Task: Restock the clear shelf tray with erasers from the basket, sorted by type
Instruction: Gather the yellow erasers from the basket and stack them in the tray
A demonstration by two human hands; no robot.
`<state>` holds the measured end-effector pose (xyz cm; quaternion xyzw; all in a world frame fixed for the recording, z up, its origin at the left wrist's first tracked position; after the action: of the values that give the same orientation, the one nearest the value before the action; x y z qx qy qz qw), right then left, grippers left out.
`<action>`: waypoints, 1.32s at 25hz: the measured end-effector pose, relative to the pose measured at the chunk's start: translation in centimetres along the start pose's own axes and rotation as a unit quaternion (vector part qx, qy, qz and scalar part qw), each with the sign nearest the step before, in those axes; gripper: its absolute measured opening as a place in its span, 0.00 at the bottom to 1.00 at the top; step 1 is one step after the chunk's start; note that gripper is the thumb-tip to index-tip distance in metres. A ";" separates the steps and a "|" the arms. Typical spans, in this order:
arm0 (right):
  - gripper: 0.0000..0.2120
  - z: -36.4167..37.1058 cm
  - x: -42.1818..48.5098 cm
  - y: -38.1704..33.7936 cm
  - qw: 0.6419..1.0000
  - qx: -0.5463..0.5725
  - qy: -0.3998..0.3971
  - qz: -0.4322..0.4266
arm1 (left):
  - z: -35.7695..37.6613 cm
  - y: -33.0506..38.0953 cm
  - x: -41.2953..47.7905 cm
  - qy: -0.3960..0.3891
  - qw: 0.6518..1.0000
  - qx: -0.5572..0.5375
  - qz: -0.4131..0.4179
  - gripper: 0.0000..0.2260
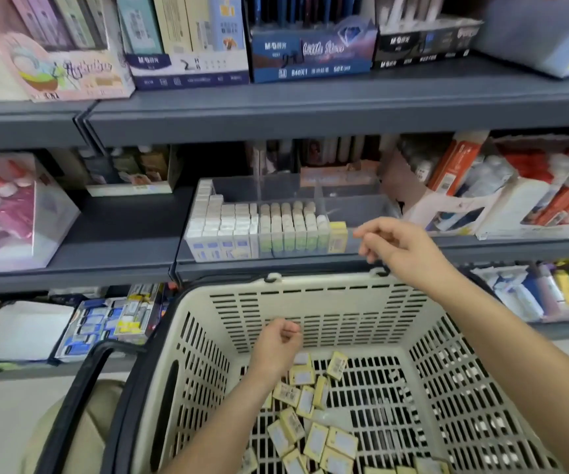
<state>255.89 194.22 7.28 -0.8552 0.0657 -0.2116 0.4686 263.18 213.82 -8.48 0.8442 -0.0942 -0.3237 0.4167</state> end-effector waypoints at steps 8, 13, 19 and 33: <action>0.13 10.3 -9.5 10.4 0.890 -0.264 -0.353 0.111 | 2.6 -4.9 0.5 -0.054 0.979 0.196 0.029 0.18; 0.26 12.7 -12.7 14.2 0.864 -0.306 -0.376 0.139 | 3.4 -6.4 0.3 -0.085 0.951 0.294 0.043 0.25; 0.17 11.8 -13.1 14.4 0.870 -0.284 -0.363 0.175 | 3.7 -6.5 0.0 -0.053 0.933 0.352 0.063 0.21; 0.18 12.2 -13.5 13.8 0.884 -0.174 -0.393 0.182 | 3.0 -7.2 0.2 -0.102 0.930 0.350 -0.037 0.17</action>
<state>250.08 200.25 -13.99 -0.9090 0.0667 0.2463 0.3296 260.71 216.38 -15.39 0.9020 -0.2117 -0.3696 0.0704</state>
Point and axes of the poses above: each hand's wrist, its own x-axis towards the middle knuckle, its own z-axis out of the palm, y = z × x, the point moved 2 cm from there along x, towards the middle knuckle, and after that the axes turned 12 degrees about -z, right-handed, at the moved point
